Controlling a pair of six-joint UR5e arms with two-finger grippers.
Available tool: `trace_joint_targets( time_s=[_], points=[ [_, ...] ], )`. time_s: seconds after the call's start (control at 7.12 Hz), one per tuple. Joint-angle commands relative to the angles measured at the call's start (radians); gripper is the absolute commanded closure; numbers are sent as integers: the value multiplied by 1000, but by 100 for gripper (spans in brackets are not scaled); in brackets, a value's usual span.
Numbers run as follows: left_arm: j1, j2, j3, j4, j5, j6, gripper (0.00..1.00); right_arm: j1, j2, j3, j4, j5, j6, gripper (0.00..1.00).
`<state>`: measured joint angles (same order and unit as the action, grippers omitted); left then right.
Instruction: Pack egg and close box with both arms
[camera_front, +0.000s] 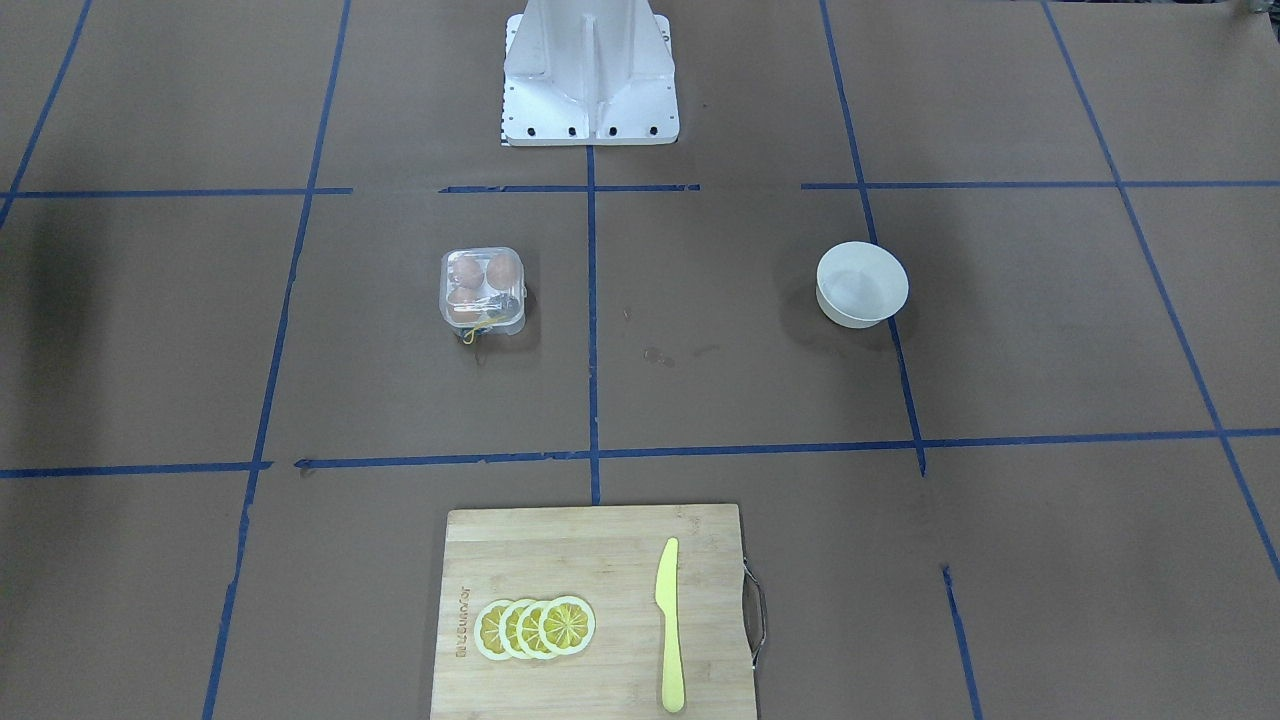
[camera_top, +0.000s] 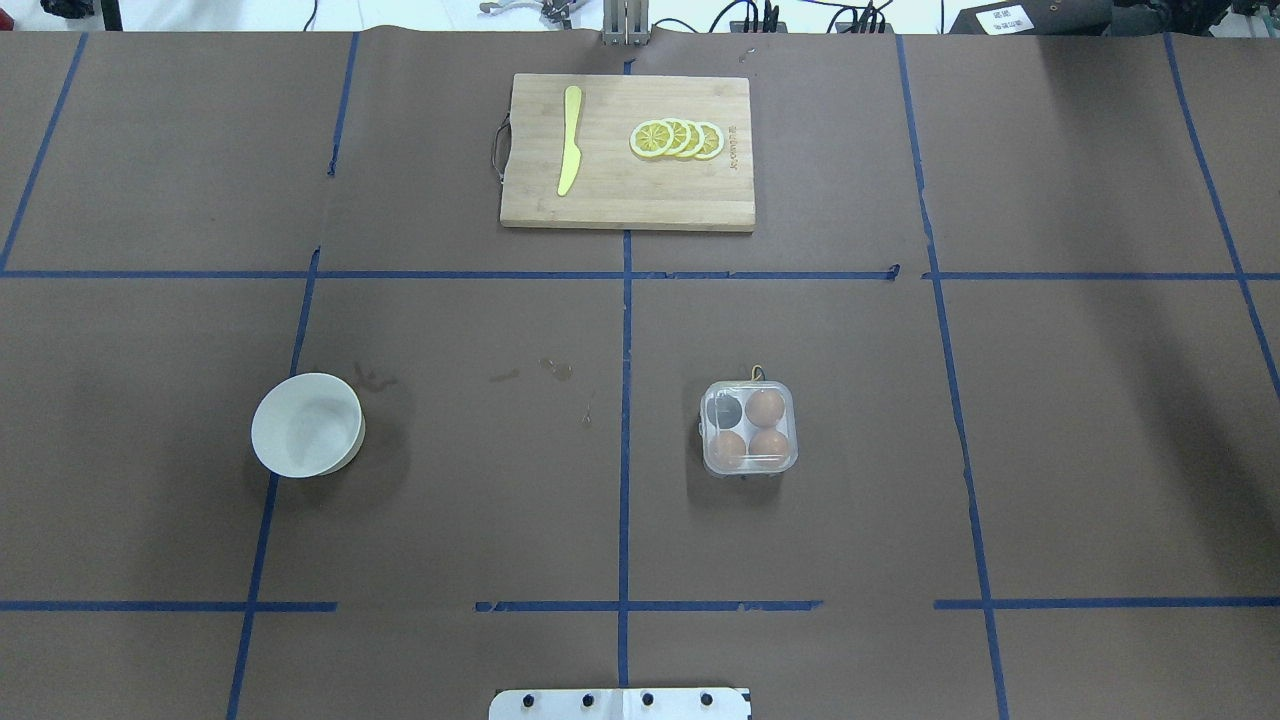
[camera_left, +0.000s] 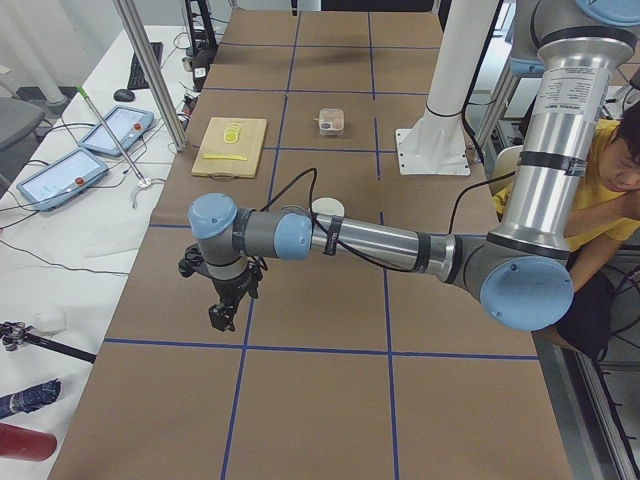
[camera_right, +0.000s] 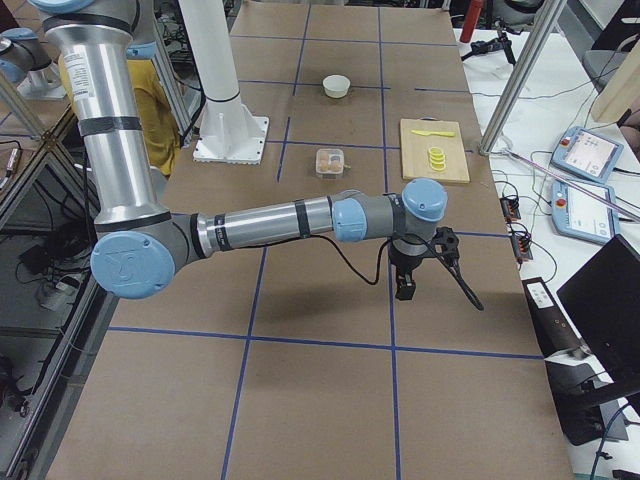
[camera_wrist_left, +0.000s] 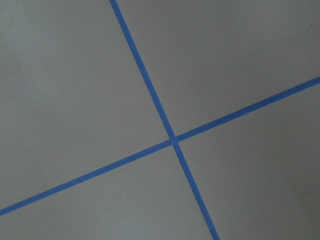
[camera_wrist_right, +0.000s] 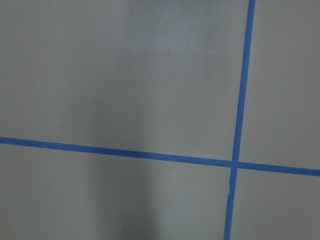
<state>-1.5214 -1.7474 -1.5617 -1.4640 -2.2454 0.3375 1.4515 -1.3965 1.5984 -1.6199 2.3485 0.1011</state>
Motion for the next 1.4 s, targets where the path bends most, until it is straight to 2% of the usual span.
trace_joint_targets(
  time_s=[0.0, 0.84, 1.26],
  points=[
    [1, -1, -3, -4, 1, -8, 0, 0, -2, -2, 5, 3, 2, 0],
    [-2, 46, -34, -22, -2, -8, 0, 1, -6, -23, 3, 5, 6, 0],
    [0, 37, -31, -18, 3, -11, 0, 1, 5, -43, 6, 41, 5, 0]
  ],
)
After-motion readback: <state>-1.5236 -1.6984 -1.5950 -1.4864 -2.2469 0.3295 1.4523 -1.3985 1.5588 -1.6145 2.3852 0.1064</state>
